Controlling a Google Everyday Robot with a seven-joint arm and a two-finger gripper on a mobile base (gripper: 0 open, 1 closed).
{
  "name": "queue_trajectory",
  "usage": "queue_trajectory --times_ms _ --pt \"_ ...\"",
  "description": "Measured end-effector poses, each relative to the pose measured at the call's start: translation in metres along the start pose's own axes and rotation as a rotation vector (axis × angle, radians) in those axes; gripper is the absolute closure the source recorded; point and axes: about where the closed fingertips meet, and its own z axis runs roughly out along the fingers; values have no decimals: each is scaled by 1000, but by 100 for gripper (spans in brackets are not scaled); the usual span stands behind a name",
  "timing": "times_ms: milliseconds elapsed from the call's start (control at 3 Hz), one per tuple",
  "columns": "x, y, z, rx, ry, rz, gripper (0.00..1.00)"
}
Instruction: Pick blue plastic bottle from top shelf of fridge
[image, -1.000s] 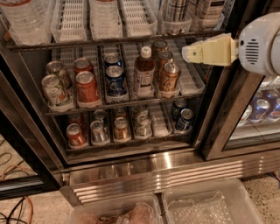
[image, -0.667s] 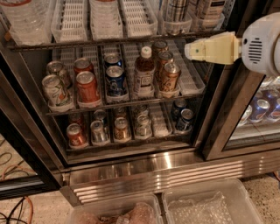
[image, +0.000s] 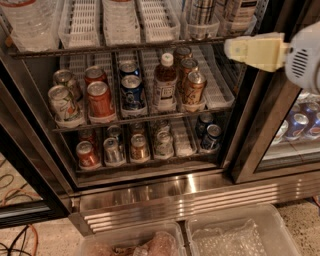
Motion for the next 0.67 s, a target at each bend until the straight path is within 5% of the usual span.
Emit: queue_trajectory --times_ms 333,667 --pt "-21 -22 -24 69 -96 34 0" --pt "-22 -36 -39 114 -102 80 0"
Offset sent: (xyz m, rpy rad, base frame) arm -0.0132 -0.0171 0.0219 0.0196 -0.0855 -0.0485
